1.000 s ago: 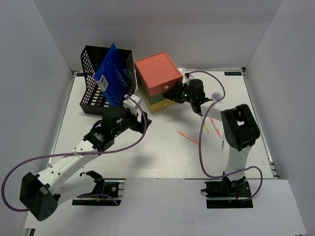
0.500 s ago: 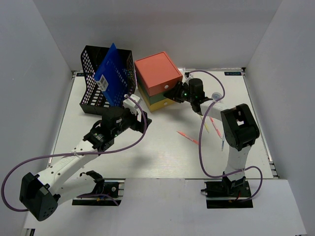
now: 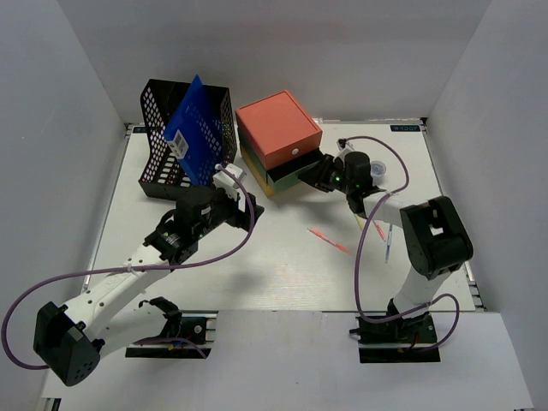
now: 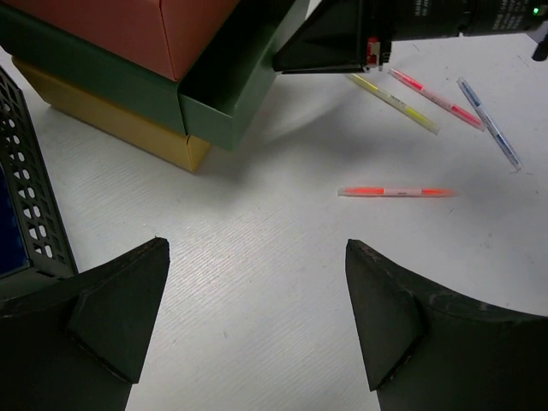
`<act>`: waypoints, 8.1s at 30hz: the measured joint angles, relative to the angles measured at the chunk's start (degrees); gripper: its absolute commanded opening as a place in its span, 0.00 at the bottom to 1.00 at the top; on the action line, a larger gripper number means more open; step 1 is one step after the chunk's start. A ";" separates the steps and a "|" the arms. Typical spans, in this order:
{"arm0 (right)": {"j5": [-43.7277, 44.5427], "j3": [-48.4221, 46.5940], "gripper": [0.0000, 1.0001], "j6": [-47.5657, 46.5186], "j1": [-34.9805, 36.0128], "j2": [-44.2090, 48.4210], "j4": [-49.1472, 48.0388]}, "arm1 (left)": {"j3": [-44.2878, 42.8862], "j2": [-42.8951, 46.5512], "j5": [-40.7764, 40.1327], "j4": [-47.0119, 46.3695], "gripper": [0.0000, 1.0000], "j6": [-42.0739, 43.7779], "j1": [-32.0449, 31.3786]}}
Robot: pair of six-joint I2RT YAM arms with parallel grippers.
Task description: Organize the desk
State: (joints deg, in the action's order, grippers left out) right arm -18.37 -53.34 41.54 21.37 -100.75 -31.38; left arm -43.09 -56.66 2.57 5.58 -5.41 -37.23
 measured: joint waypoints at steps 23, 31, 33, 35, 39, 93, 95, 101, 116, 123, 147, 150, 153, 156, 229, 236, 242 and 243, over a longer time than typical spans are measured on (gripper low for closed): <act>-1.68 8.26 0.78 -4.96 -1.22 11.30 2.51 | 0.00 0.28 0.24 -0.13 0.93 -0.02 0.00; -2.34 8.35 0.61 -16.55 -3.23 18.53 10.67 | 0.00 0.42 0.98 -0.28 0.93 0.00 0.00; -1.42 9.35 0.49 -20.74 -4.37 21.75 12.92 | 0.02 0.76 1.22 -0.26 0.93 0.00 0.00; -0.85 10.56 0.36 -23.58 -5.79 25.40 14.80 | 0.02 1.25 1.42 -0.33 0.93 0.00 0.00; 2.12 10.27 0.17 -28.52 -8.81 29.31 19.71 | 0.07 2.29 1.88 -0.52 0.93 0.00 0.00; 16.11 -24.11 0.17 -57.44 -20.57 -5.60 44.70 | 0.42 4.61 3.02 -0.90 0.93 0.46 0.00; 12.85 -22.99 0.14 -58.18 -20.57 -0.63 44.63 | 0.42 4.70 3.02 -0.90 0.93 0.46 0.00; 1.36 -23.04 0.13 -58.45 -19.56 13.46 43.67 | 0.42 4.72 2.99 -0.90 0.93 0.46 0.00; -11.15 -25.75 0.14 -60.22 -2.21 13.46 48.50 | 0.68 5.40 2.73 -0.92 0.94 0.48 0.00; -7.91 -30.53 0.18 -62.73 2.56 6.91 50.99 | 1.11 5.62 2.62 -1.22 0.93 0.48 0.00; 6.84 -35.85 0.56 -67.45 9.86 -2.40 54.45 | 1.36 6.01 2.38 -1.25 0.94 0.90 0.00; 7.80 -35.85 0.66 -67.47 10.05 -2.84 54.42 | 1.38 6.01 2.38 -1.25 0.93 0.90 0.00; 8.07 -35.87 0.67 -67.36 10.05 -2.82 54.36 | 1.38 6.01 2.38 -1.25 0.93 0.90 0.00; 8.15 -35.87 0.70 -67.23 10.05 -2.78 54.36 | 1.38 6.01 2.34 -1.25 0.93 0.90 0.00; -32.79 4.44 0.00 -39.41 -28.92 33.68 40.44 | -36.11 -56.43 -30.08 0.35 0.21 17.64 -12.35; -32.74 4.44 0.00 -40.24 -28.89 33.38 40.63 | -38.36 -56.52 -30.12 0.85 0.23 17.33 -9.18; -32.57 4.44 0.00 -40.48 -28.89 33.35 40.63 | -39.50 -56.54 -28.92 1.25 0.25 17.03 -7.08; -32.57 4.44 0.00 -40.48 -28.92 33.29 40.63 | -39.54 -56.54 -28.83 1.29 0.27 17.00 -7.06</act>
State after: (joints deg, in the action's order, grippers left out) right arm -50.94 -48.90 1.06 -7.55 -67.46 9.26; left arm -82.63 -113.21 -26.26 6.87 11.60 -44.29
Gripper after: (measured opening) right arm 0.005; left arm 0.248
